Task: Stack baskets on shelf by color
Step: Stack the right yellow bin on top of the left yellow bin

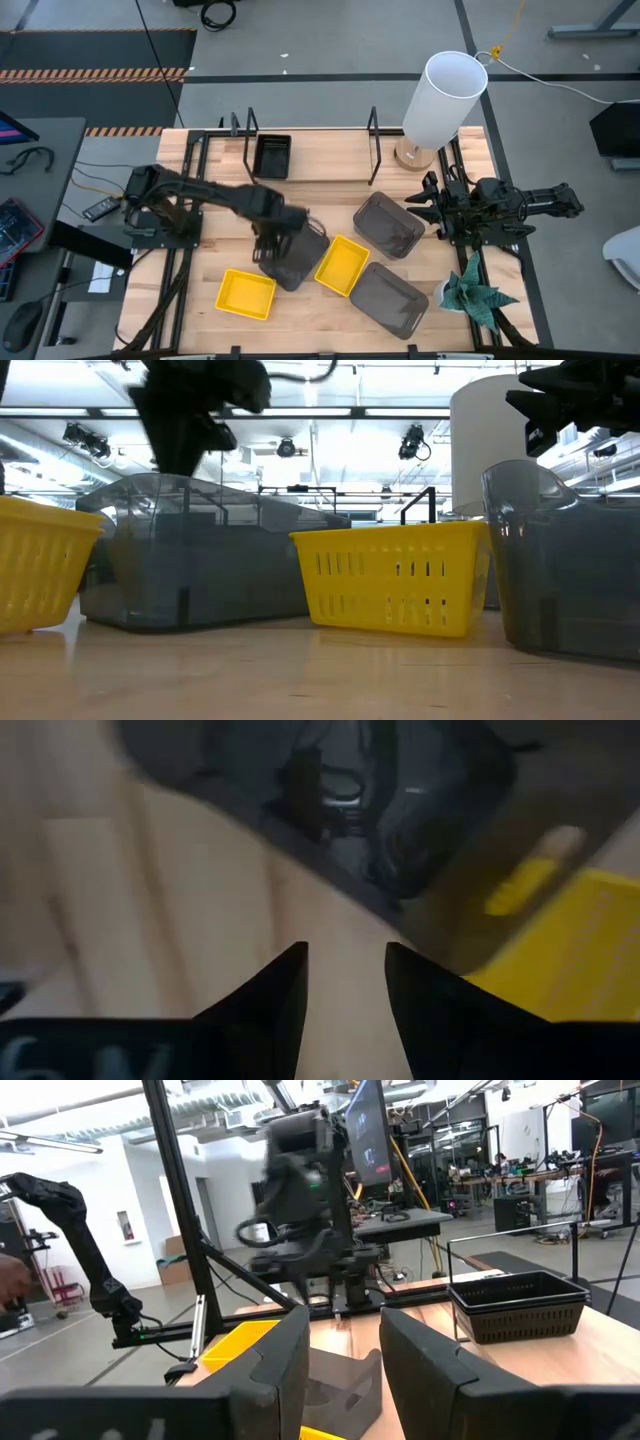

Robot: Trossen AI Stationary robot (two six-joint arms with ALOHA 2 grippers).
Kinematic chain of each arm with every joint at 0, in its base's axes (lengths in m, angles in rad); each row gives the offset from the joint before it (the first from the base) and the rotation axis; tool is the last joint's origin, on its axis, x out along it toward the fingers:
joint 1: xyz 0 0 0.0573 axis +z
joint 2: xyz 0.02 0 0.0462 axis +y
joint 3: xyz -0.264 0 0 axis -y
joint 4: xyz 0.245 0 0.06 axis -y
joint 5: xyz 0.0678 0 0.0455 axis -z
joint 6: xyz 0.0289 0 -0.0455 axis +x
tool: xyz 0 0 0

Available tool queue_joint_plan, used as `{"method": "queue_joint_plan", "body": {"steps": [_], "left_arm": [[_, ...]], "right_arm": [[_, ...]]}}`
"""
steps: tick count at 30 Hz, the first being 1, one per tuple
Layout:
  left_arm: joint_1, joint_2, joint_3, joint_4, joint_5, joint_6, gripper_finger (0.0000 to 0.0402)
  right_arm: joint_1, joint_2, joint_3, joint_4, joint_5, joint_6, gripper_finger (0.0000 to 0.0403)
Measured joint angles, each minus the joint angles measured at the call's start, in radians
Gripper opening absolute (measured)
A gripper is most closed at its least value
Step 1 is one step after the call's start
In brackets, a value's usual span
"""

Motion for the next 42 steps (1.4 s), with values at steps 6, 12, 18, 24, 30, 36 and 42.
{"method": "queue_joint_plan", "body": {"steps": [6, 12, 18, 24, 30, 36, 42], "left_arm": [[-0.154, 0.000, 0.000, 0.005, 0.000, -0.107, 0.0146], [-0.291, 0.000, 0.000, 0.006, 0.003, -0.314, 0.0142], [-0.399, 0.000, 0.000, 0.108, 0.002, -0.545, 0.0142], [-0.459, 0.007, 0.000, 0.274, -0.036, -0.647, 0.0141], [-0.461, 0.007, 0.000, 0.502, -0.345, -0.493, 0.0141], [-0.443, 0.031, 0.000, 0.696, -0.667, -0.229, 0.0142], [-0.385, 0.108, 0.000, 0.948, -0.691, -0.088, 0.0142]], "right_arm": [[0.000, 0.000, 0.000, 0.000, 0.000, 0.000, 0.0130], [0.000, 0.000, 0.000, 0.000, 0.000, 0.000, 0.0130], [0.000, 0.000, 0.000, 0.000, 0.000, 0.000, 0.0130], [0.000, 0.000, 0.000, 0.000, 0.000, 0.000, 0.0130], [0.000, 0.000, 0.000, 0.000, 0.000, 0.000, 0.0130], [0.000, 0.000, 0.000, 0.000, 0.000, 0.000, 0.0130], [0.000, 0.000, 0.000, -0.001, 0.000, 0.000, 0.0130]]}}
